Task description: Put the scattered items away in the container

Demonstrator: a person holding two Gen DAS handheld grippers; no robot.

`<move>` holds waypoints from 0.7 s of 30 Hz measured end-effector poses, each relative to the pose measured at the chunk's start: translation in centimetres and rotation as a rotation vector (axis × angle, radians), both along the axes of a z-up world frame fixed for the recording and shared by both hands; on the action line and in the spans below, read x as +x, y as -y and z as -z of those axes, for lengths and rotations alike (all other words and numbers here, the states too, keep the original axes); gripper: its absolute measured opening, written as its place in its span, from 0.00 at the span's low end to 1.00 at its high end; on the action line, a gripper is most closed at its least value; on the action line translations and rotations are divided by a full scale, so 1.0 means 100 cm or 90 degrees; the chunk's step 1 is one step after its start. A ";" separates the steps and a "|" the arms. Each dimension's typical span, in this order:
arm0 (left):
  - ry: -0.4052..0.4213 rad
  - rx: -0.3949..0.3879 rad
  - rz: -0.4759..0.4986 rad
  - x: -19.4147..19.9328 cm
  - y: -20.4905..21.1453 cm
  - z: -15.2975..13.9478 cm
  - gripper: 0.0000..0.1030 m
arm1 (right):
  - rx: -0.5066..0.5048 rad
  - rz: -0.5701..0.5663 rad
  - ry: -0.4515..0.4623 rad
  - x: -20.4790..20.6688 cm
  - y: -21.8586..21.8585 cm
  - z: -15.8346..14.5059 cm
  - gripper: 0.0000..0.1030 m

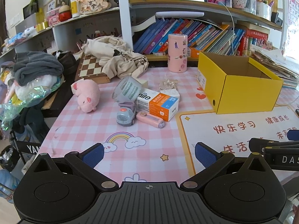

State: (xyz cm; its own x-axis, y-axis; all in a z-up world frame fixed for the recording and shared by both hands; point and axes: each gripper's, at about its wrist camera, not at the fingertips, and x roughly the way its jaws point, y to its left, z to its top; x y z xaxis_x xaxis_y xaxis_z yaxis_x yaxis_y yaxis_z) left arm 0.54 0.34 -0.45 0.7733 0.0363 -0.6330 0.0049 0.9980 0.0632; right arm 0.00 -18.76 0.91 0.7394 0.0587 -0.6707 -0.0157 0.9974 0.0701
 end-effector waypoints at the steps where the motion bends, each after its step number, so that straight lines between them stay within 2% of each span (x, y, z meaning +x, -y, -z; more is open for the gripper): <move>1: 0.000 0.000 0.000 0.000 0.000 0.000 1.00 | 0.000 -0.001 0.001 0.000 0.001 0.000 1.00; 21: -0.006 -0.006 -0.005 0.001 -0.003 0.001 1.00 | -0.003 -0.009 -0.005 0.003 -0.003 0.001 1.00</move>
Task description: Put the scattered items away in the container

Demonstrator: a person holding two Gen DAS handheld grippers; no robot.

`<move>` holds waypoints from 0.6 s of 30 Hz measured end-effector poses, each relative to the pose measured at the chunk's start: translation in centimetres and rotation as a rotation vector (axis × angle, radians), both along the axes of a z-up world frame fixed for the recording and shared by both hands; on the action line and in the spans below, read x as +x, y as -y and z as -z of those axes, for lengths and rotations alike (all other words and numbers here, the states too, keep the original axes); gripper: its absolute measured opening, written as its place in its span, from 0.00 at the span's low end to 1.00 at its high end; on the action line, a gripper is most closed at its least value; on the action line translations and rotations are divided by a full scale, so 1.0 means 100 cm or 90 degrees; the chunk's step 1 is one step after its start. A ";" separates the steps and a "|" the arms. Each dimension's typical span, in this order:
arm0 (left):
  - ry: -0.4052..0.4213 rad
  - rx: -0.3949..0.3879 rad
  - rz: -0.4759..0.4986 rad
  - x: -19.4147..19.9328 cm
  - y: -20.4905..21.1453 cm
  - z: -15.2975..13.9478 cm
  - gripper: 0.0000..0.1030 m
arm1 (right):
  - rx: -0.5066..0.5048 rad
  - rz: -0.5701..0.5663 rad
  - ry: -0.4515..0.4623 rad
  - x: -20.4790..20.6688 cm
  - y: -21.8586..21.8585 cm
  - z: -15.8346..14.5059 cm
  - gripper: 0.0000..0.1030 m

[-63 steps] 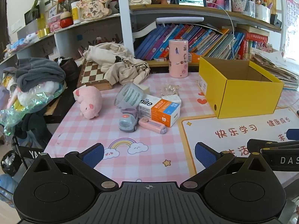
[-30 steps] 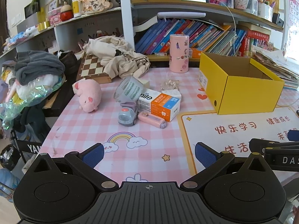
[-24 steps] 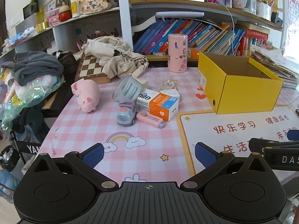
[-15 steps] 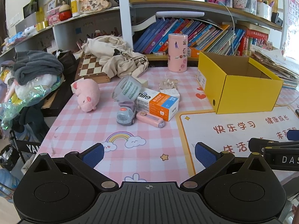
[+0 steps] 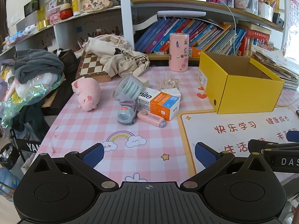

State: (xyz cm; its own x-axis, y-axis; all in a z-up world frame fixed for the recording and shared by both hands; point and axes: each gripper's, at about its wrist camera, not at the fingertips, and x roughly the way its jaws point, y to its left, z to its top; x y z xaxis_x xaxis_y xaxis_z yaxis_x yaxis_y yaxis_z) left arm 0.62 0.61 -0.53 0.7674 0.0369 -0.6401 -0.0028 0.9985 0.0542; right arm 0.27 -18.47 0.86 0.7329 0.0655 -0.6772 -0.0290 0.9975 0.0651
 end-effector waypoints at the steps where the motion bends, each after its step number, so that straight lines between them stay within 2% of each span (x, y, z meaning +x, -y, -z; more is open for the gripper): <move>1: 0.000 0.000 0.000 0.000 0.000 0.000 1.00 | 0.000 0.000 0.000 0.000 0.000 0.000 1.00; 18: -0.008 -0.002 -0.001 0.004 -0.004 0.002 1.00 | -0.002 -0.006 -0.002 0.005 -0.004 0.002 1.00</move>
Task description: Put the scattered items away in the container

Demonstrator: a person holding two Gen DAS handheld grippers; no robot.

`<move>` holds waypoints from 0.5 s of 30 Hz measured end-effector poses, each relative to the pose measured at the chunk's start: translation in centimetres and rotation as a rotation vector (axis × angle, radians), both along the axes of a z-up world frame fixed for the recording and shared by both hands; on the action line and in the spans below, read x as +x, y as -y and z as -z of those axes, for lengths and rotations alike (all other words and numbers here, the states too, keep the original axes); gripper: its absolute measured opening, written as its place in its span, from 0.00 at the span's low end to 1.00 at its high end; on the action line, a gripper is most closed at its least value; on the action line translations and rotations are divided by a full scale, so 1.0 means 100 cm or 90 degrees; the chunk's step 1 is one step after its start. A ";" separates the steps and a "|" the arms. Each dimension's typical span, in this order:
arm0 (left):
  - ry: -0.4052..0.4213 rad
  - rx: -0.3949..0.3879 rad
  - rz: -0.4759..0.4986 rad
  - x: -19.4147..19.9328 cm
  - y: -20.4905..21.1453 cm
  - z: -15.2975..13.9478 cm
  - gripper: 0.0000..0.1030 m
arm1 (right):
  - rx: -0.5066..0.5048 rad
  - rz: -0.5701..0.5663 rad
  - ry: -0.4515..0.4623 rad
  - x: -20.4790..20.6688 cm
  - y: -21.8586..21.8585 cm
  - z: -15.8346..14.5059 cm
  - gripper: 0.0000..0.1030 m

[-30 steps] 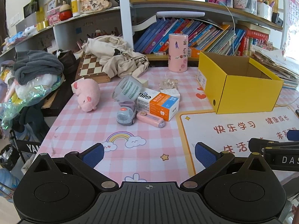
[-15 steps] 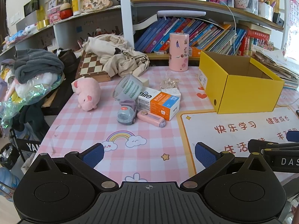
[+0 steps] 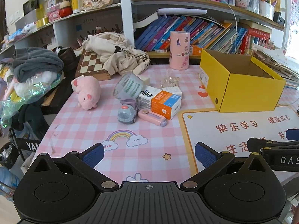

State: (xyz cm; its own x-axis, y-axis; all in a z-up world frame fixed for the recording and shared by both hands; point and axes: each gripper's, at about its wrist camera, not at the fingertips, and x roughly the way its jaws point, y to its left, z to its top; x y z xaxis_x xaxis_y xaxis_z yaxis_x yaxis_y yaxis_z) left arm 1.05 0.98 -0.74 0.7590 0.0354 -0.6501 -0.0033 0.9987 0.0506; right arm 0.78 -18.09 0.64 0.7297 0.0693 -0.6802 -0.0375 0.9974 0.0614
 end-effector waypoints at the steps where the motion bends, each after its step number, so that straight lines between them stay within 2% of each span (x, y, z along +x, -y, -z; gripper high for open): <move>1: -0.001 -0.001 0.000 0.000 -0.001 0.000 1.00 | -0.001 -0.001 0.000 0.001 -0.001 0.000 1.00; 8: 0.000 -0.007 0.010 0.003 -0.004 0.001 1.00 | -0.007 -0.014 -0.007 0.006 -0.009 0.001 1.00; 15: 0.002 -0.016 -0.006 0.007 -0.013 0.000 1.00 | -0.017 -0.031 -0.004 0.012 -0.019 -0.002 1.00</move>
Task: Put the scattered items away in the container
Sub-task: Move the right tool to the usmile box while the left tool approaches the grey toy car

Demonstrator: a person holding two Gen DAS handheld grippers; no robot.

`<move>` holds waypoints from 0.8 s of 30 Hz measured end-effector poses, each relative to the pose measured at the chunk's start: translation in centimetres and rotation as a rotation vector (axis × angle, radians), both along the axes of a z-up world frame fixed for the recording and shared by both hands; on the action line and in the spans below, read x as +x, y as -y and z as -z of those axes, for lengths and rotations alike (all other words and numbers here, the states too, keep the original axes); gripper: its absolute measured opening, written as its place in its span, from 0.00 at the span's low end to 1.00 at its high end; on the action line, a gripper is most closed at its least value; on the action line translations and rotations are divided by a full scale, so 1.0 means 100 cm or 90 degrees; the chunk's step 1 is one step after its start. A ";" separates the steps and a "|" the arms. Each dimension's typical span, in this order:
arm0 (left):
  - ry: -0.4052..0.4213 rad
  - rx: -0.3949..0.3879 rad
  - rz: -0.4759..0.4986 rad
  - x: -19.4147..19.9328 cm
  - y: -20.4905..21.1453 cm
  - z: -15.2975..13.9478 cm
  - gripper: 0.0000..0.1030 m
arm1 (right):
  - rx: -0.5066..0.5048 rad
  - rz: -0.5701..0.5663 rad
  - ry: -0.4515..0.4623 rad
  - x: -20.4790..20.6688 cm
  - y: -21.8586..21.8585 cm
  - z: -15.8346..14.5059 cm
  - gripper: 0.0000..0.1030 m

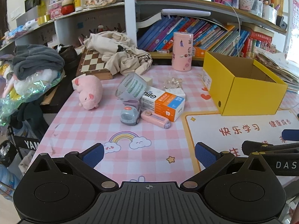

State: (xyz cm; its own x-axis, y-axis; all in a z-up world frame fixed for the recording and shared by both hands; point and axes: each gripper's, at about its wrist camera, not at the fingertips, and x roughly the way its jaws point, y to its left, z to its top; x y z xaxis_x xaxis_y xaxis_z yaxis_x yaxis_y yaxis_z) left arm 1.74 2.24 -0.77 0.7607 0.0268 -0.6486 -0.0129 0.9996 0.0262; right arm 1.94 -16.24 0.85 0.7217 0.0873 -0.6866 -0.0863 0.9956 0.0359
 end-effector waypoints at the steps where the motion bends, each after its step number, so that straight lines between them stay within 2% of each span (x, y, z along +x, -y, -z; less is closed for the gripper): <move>1: -0.001 -0.001 -0.003 0.001 -0.001 0.000 1.00 | -0.001 -0.003 0.000 0.001 -0.001 0.000 1.00; 24: -0.013 -0.035 -0.080 0.019 -0.032 0.008 1.00 | 0.012 -0.094 0.019 0.033 -0.029 0.001 1.00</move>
